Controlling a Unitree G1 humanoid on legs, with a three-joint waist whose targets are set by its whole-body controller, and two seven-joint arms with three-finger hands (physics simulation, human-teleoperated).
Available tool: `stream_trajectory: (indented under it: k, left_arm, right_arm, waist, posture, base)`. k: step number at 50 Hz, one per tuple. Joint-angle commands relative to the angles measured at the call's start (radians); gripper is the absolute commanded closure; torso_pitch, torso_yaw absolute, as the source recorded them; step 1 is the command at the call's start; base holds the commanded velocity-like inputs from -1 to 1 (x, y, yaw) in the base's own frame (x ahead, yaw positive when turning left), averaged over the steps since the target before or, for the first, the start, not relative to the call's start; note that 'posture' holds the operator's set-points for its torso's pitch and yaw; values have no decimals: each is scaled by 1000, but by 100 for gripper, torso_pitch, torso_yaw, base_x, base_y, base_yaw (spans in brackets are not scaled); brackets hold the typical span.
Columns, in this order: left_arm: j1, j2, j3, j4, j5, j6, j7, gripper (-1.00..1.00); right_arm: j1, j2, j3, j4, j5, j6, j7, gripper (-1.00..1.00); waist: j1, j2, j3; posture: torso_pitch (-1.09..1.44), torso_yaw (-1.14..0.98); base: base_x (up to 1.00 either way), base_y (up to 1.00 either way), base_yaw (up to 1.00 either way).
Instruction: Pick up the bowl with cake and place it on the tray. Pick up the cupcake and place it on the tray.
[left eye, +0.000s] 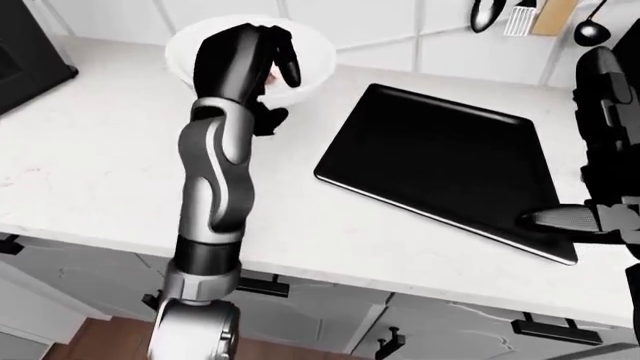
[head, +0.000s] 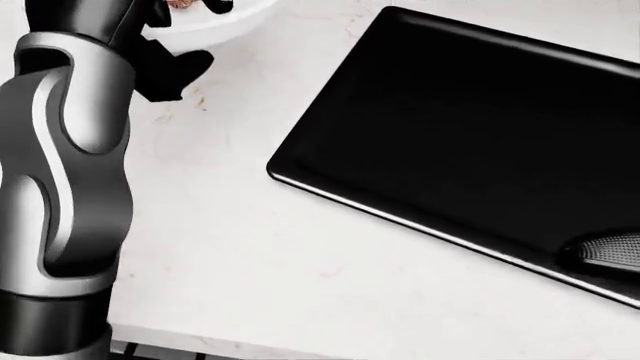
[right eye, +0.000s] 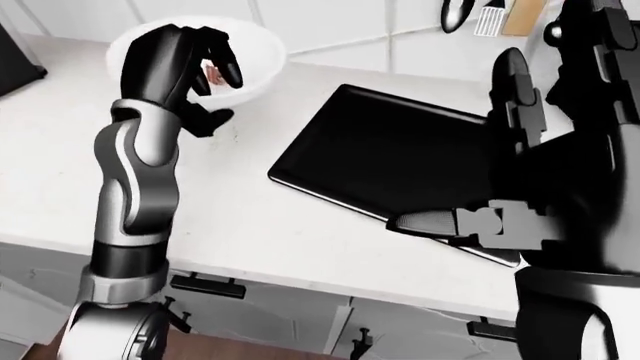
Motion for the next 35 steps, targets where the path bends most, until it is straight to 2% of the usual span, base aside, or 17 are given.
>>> stream_trajectory:
  k: [1, 15, 21, 35]
  left_arm:
    - [-53, -5, 1, -60, 20, -27, 20, 100]
    - [-160, -149, -69, -64, 74, -47, -26, 100]
    - [-134, -208, -97, -79, 85, -85, -41, 100]
    - [-75, -279, -130, -69, 53, -205, -25, 100]
  right_arm:
    - [-16, -17, -24, -7, 3, -23, -4, -100]
    - [-7, -14, -48, -7, 16, -28, 1, -100]
    - [3, -27, -75, -7, 40, -35, -3, -100]
    - [27, -9, -92, -7, 28, -38, 20, -100]
  waist:
    - [0, -3, -25]
    - [-3, -8, -18]
    - [-3, -12, -19]
    - [4, -23, -23]
  posture:
    - [0, 0]
    - [0, 0]
    - [0, 0]
    - [0, 0]
  base:
    - [0, 0, 0]
    - [0, 0, 0]
    - [0, 0, 0]
    - [0, 0, 0]
